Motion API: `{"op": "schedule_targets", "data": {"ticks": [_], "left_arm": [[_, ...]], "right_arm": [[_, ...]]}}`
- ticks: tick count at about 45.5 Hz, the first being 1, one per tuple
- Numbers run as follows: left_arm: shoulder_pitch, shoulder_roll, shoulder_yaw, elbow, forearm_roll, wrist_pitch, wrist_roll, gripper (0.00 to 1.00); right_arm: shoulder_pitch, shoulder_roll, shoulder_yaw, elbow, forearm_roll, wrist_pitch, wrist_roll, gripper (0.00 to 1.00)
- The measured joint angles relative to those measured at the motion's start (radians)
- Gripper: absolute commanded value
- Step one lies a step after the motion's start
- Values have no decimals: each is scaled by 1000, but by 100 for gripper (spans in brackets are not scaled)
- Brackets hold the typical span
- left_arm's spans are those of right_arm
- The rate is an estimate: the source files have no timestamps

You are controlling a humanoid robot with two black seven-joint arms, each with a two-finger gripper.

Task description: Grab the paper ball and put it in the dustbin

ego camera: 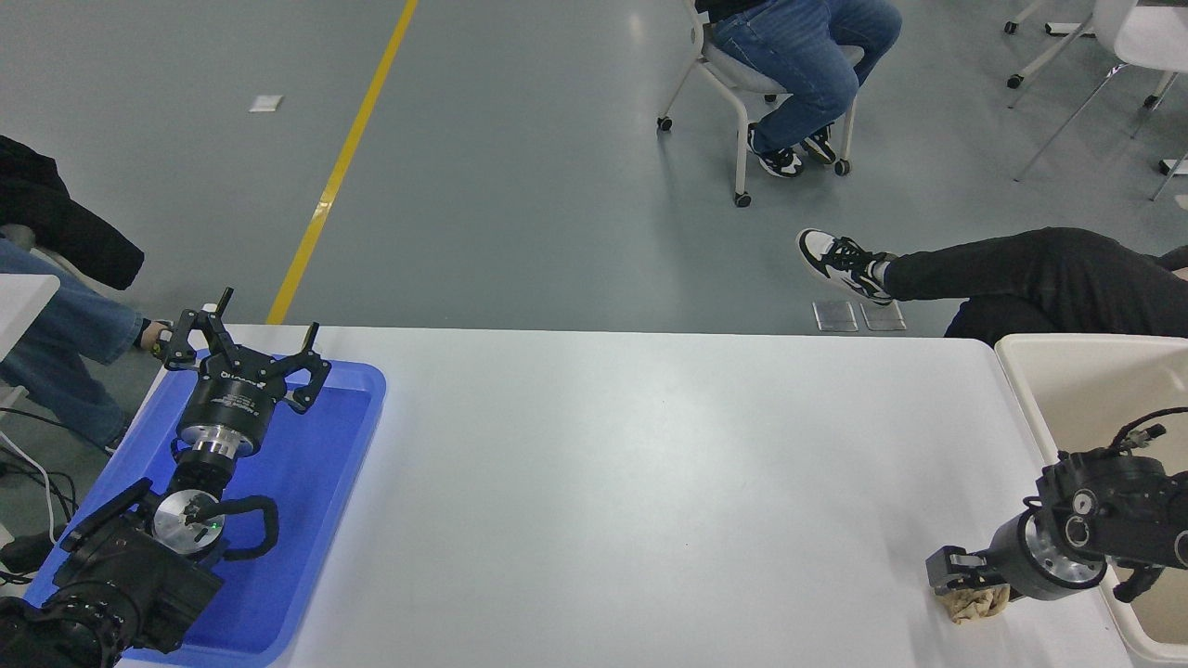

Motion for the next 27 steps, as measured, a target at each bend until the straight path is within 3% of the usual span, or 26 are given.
{"op": "schedule_targets", "data": {"ticks": [14,27], "left_arm": [[0,-1,0,0,0,0,0,100],[-1,-1,0,-1,1,0,0,100]], "right_arm": [[40,-2,-3,14,5,6,8,0],[280,-106,-93,127,11,83,9,0]]}}
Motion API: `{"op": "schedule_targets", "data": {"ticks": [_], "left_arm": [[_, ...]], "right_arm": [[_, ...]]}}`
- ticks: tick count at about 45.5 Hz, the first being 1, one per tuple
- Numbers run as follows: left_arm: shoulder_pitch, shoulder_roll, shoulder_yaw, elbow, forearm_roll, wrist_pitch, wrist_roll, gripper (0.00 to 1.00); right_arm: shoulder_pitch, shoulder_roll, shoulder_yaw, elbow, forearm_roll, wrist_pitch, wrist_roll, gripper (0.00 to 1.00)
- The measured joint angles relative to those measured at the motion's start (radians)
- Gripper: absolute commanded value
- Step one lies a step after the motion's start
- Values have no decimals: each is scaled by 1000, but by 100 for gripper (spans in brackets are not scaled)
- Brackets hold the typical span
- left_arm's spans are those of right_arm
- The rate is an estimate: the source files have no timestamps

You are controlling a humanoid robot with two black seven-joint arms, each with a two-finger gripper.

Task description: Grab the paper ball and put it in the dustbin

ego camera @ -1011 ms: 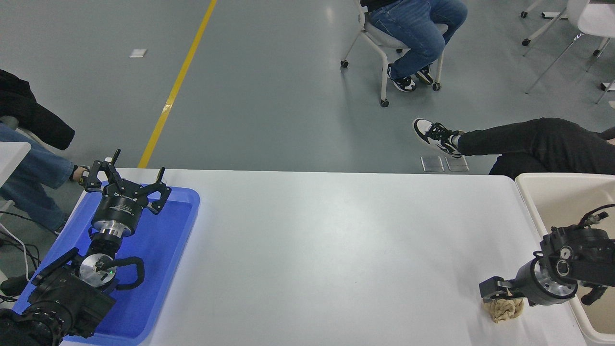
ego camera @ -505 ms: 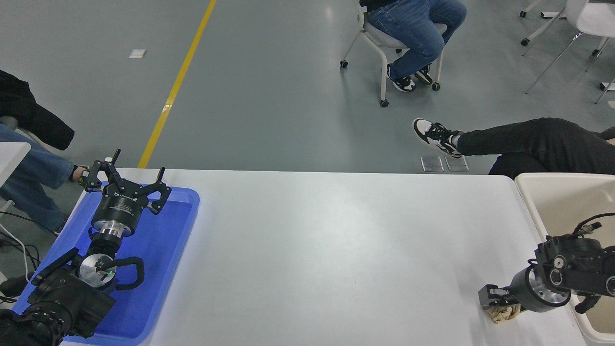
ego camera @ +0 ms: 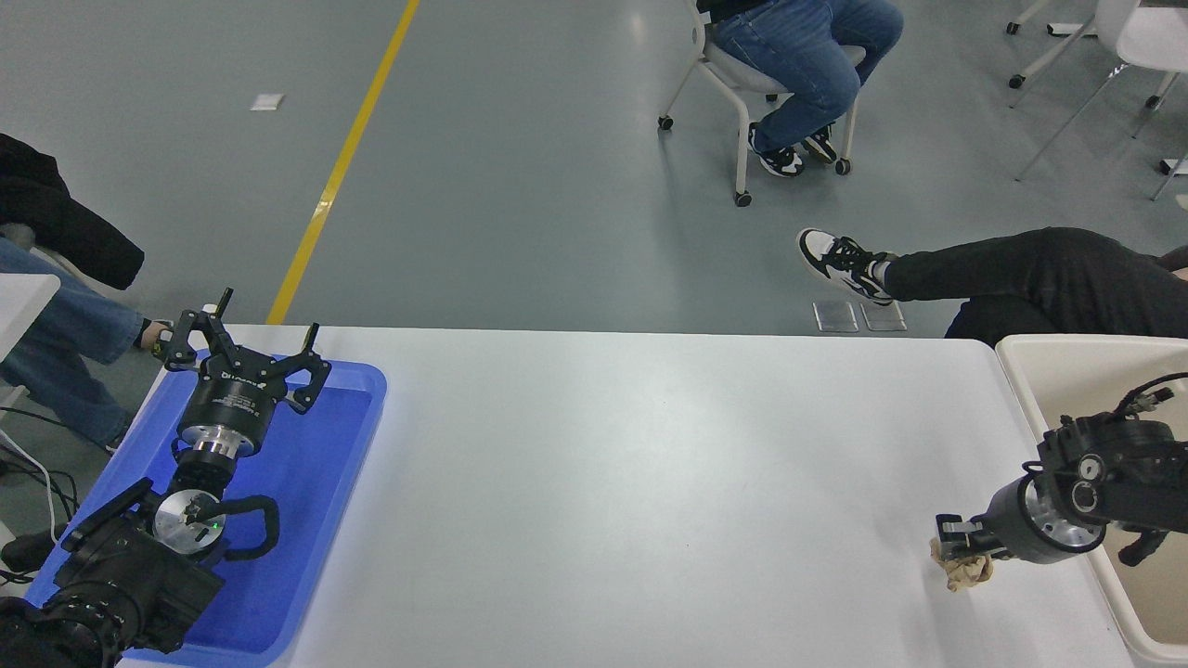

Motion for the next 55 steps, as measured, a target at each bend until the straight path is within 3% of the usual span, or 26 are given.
{"op": "schedule_targets", "data": {"ticks": [14,29,55], "left_arm": [[-1,0,0,0,0,0,0,100],[-1,2,0,0,0,0,0,100],[-1,6,-1,0,0,0,0,100]], "right_arm": [[416,-71,-280,176,8,51,-7,0],[824,-38,-546,304,67,114,-10,0],[990,5,-688,318,105,133,-11,0]]}}
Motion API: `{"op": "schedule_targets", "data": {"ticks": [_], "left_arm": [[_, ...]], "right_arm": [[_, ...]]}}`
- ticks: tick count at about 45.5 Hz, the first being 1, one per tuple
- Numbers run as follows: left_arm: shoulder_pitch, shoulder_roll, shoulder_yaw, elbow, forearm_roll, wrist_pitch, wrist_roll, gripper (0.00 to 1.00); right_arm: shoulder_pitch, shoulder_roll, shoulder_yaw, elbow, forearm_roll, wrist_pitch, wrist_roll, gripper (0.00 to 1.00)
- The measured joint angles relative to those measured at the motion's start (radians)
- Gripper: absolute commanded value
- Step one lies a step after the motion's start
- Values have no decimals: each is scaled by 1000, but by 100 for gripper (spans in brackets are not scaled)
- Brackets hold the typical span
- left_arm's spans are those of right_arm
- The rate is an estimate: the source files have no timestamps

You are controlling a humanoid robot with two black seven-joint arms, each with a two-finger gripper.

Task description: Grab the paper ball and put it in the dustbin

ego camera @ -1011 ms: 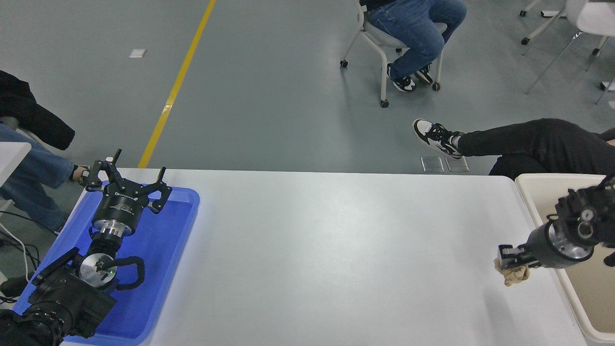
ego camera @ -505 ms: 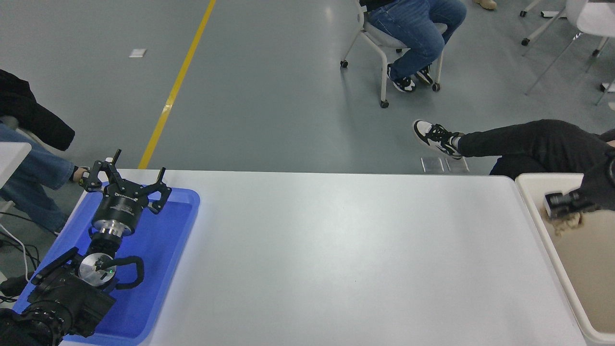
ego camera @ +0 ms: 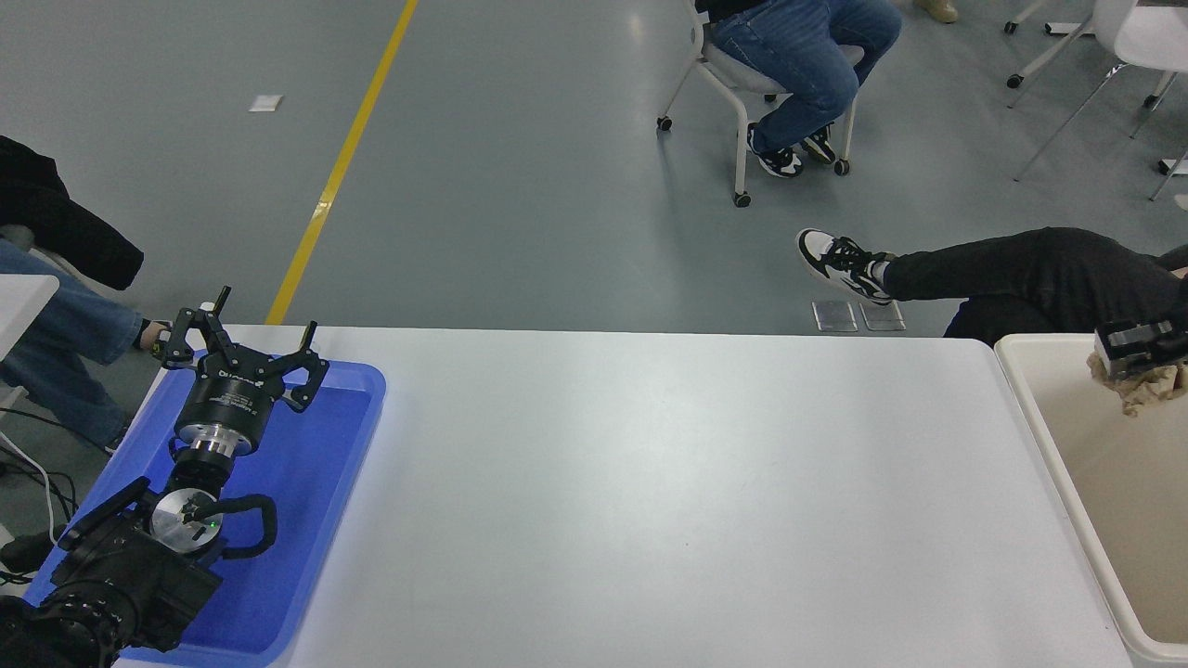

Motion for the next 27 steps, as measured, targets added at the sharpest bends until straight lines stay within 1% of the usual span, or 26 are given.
{"op": "schedule_targets", "data": {"ticks": [8,15,21,27], "left_arm": [[0,0,0,0,0,0,0,100],[0,1,0,0,-1,0,0,100],[0,0,0,0,-1,0,0,100],[0,1,0,0,-1,0,-1,100]], "right_arm": [[-36,-26,-20,-71,-8,-2,3,0],[-123,-61,-5,-202,-16,-3,9,0],[-263,-97,83,-356,-27,-5,18,0],[-432,-121,242,-526,-58,-6,23,0]]}}
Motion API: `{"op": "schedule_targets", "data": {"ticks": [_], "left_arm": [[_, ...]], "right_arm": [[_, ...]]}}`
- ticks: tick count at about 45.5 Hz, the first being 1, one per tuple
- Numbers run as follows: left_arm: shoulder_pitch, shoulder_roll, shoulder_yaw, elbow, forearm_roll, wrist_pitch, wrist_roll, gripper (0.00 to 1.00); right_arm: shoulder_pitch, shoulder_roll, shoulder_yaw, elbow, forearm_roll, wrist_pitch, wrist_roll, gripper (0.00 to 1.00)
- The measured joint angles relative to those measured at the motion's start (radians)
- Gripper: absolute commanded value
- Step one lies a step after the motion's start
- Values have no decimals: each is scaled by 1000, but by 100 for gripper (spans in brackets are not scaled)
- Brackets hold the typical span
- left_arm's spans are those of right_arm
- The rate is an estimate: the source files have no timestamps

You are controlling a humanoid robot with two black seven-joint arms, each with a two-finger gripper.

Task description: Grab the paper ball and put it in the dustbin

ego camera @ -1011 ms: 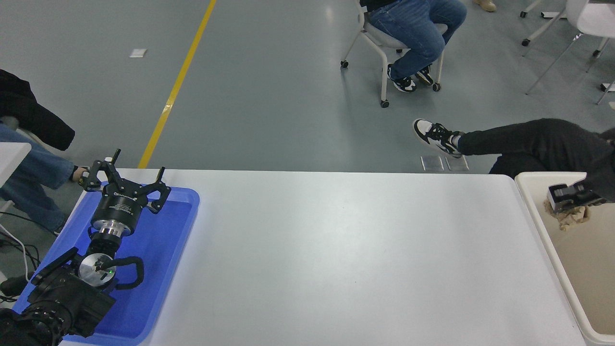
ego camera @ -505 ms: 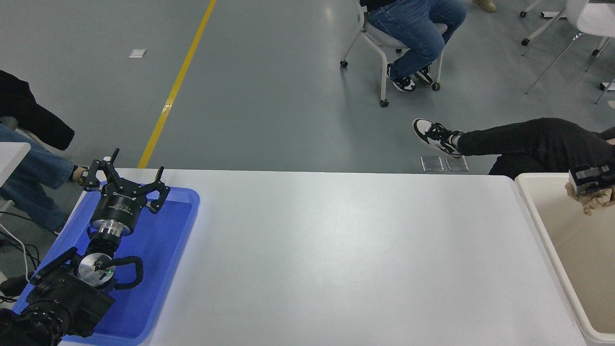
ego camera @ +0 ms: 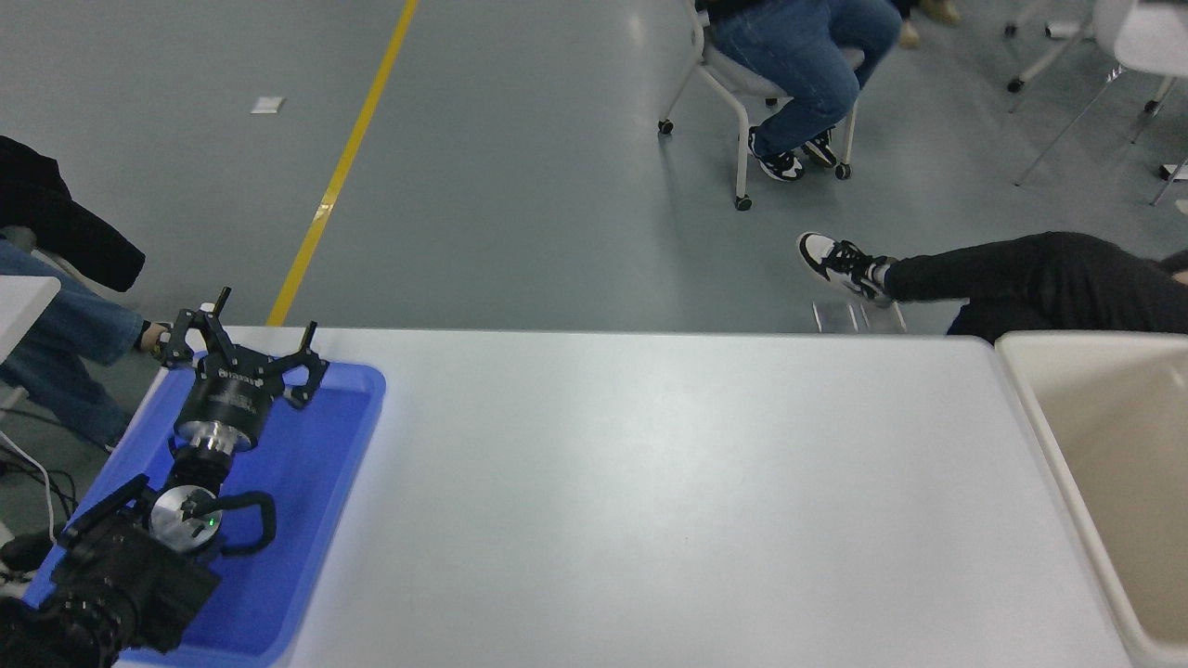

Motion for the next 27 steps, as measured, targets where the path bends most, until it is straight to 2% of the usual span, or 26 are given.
{"op": "schedule_targets", "data": {"ticks": [10,27], "left_arm": [[0,1,1,1,0,0,-1,100],[0,0,0,0,0,0,-1,100]], "right_arm": [[-297,-7,254,-249,-40,-59,4,0],[-726,92,552,-526,-43,-287,3,0]]}}
